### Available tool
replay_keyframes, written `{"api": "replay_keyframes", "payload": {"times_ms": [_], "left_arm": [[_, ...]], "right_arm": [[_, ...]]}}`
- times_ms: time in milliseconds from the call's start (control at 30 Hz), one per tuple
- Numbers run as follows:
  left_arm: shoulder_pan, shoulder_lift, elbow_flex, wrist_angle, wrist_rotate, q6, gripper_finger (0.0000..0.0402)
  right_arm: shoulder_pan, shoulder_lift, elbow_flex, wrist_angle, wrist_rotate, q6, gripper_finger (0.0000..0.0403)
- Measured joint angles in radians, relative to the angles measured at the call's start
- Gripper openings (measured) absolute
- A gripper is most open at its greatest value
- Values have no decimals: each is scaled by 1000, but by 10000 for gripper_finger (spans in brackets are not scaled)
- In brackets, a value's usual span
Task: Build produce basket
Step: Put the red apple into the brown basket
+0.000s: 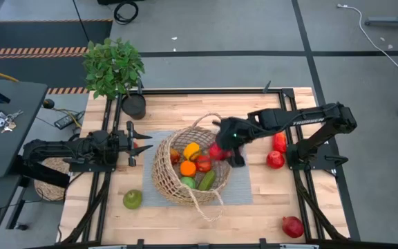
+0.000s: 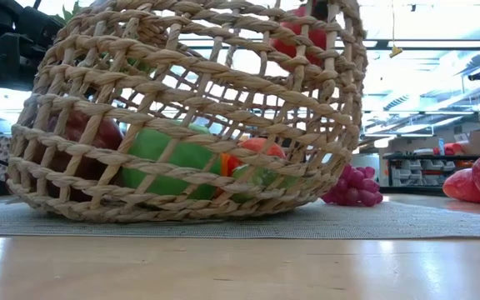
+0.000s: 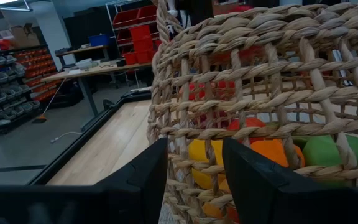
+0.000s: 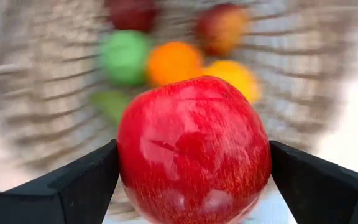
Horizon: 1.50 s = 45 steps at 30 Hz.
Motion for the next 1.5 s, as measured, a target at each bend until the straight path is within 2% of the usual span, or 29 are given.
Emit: {"api": "replay_keyframes", "payload": {"times_ms": [33, 67, 133, 167, 267, 367, 500, 533, 667, 867, 1167, 1267, 1500], "left_arm": [[0, 0, 0, 0, 0, 0, 160], [0, 0, 0, 0, 0, 0, 160], [0, 0, 0, 0, 0, 0, 160], [0, 0, 0, 0, 0, 0, 160], [0, 0, 0, 0, 0, 0, 160], [0, 0, 0, 0, 0, 0, 160], [0, 0, 0, 0, -1, 0, 160], [0, 0, 0, 0, 0, 0, 160], [0, 0, 0, 0, 0, 0, 160], [0, 0, 0, 0, 0, 0, 160], [0, 0, 0, 0, 0, 0, 160], [0, 0, 0, 0, 0, 0, 160], [0, 0, 0, 3, 0, 0, 160]], "right_arm": [[7, 0, 0, -1, -11, -6, 400], [14, 0, 0, 4, 23, -10, 400], [21, -3, 0, 9, 171, 11, 400], [17, -4, 0, 2, 190, 11, 400], [12, -4, 0, -5, 76, -27, 400], [26, -7, 0, 43, 101, -4, 400], [23, -8, 0, 15, -32, -11, 400], [31, -8, 0, 21, -37, -15, 400], [41, -29, 0, 39, 24, -25, 400], [65, -96, 0, 181, -67, -43, 400], [79, -128, -7, 217, -56, -18, 400], [81, -119, -45, 240, -19, -18, 400], [83, -115, -220, 476, 62, -128, 400]]}}
